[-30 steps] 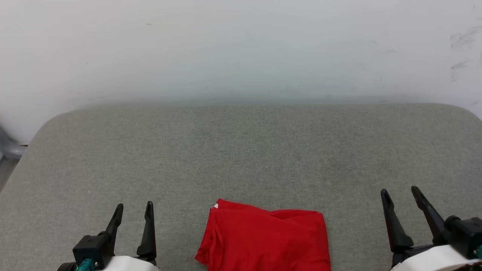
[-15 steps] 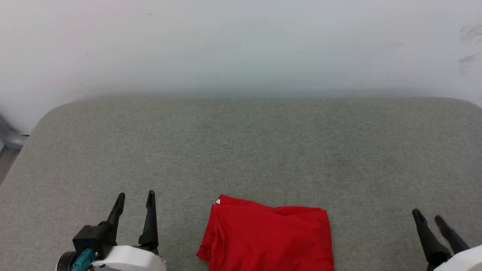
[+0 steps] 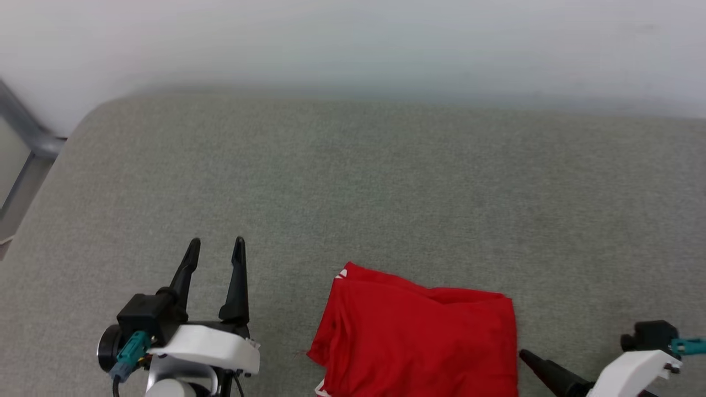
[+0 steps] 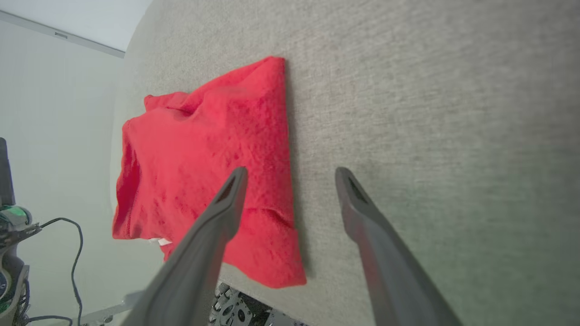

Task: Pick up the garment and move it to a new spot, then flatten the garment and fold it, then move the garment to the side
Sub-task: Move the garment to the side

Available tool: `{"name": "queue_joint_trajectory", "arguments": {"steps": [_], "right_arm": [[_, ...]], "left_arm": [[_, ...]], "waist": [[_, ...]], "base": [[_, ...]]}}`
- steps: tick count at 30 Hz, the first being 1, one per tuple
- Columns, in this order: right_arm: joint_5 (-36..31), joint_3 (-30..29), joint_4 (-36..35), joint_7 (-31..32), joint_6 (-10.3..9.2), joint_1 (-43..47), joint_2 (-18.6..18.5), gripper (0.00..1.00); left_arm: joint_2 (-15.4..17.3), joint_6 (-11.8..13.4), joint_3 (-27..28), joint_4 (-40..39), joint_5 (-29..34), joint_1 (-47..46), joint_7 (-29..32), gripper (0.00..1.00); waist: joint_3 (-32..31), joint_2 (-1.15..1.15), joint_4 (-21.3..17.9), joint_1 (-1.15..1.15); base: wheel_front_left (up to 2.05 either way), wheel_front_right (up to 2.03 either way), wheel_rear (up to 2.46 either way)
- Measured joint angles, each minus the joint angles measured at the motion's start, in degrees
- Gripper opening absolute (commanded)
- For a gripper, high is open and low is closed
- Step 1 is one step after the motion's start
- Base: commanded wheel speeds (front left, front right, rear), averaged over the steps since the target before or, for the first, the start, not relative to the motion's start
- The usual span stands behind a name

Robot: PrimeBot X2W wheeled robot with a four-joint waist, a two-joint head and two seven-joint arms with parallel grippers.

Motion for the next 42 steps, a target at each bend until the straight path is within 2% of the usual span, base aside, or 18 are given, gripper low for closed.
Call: {"name": "queue_joint_trajectory", "arguments": {"steps": [12,13,14,15,22,28,33,42], "right_arm": [[5.05,5.76,9.37,2.6,0.08,-5.41,-0.88,1.0],[5.14,6.2,9.69,2.68,0.08,-5.69,-1.0,0.9],[5.27,6.59,9.9,2.61,0.08,-5.87,-1.08,0.27],[5.55,6.97,10.11,2.53,0.08,-5.96,-1.15,0.0],[6.14,9.73,9.73,1.0,0.05,-6.93,-2.72,0.0],[3.16,11.38,4.93,-1.46,0.02,-7.44,-6.26,0.0],[-1.11,12.36,0.49,-1.7,0.01,-8.15,-9.96,0.0],[-4.72,12.0,-3.02,0.78,0.01,-9.26,-13.07,0.0]], "left_arm": [[-2.69,-1.64,1.75,-0.25,1.57,-2.36,0.0,1.0],[-2.89,-1.76,1.97,-0.19,1.59,-2.35,0.0,1.0],[-3.01,-1.98,2.2,-0.05,1.7,-2.35,0.0,1.0],[-3.11,-2.18,2.44,0.05,1.91,-2.35,0.0,1.0],[-4.1,-3.21,3.38,1.0,2.88,-2.36,0.0,1.0],[-4.19,-3.44,4.75,1.01,3.28,-1.23,0.0,1.0],[-4.12,-3.54,5.67,-0.05,3.6,-0.85,-0.02,1.0],[-3.87,-3.19,6.87,-2.77,4.64,0.67,-0.08,1.0]], "waist": [[4.77,0.0,4.39,0.0],[4.88,0.0,4.49,0.0],[4.97,0.0,4.54,0.0],[4.98,0.0,4.53,0.0],[4.15,0.0,3.88,0.0],[2.77,0.0,1.84,0.0],[2.48,0.0,-1.2,0.0],[3.46,0.0,-10.0,0.0]], "base": [[0.0,0.0,0.0],[0.0,0.0,0.0],[0.0,0.0,0.0],[0.0,0.0,0.0],[0.0,0.0,0.0],[0.0,0.0,0.0],[0.0,0.0,0.0],[0.0,0.0,0.0]]}}
